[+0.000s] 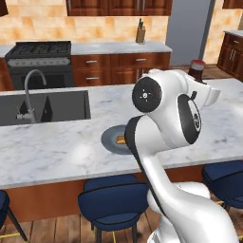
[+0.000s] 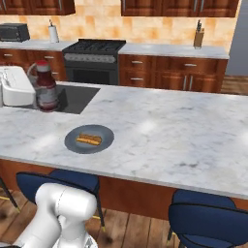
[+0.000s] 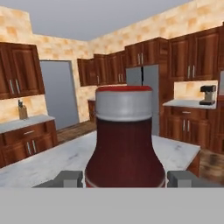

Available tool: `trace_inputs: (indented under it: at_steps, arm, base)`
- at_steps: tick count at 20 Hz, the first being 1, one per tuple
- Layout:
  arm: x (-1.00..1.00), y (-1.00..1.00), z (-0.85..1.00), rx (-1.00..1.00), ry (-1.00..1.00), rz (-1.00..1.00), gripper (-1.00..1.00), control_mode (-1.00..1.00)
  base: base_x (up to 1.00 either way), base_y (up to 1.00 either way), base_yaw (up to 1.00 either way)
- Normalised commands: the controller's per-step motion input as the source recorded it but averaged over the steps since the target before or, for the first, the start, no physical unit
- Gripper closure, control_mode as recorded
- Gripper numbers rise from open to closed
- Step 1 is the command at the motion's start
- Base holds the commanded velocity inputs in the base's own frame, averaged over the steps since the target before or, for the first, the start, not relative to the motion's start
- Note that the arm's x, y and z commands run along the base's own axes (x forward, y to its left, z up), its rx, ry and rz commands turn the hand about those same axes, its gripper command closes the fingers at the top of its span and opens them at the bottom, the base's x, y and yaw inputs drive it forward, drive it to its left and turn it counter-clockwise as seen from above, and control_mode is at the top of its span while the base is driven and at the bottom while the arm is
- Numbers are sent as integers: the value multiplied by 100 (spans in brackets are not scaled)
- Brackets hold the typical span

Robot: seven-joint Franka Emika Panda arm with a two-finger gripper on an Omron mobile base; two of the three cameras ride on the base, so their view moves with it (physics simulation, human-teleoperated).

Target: Move the hot dog bun to the plate on the dining table and place the condiment next to that plate. Then navigate to the fridge and take the sausage and place it on the plate as well.

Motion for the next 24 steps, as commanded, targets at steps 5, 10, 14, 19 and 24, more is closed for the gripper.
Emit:
trace_inputs:
  at_steps: [5,10,14,19,24]
  arm:
    - [93,-37,-53,1,-2,35,100,-100]
    - [83,-54,-34,1,-2,51,100,-100]
    - [78,-44,-26,0,13,45,100,-100]
    - [55,-60,-40,0,4,55,100,-100]
    - [32,-40,-57,0,0,59,100,-100]
  base:
    - [0,0,0]
    - [0,0,0]
    - [0,0,0]
    - [0,0,0]
    - [0,0,0]
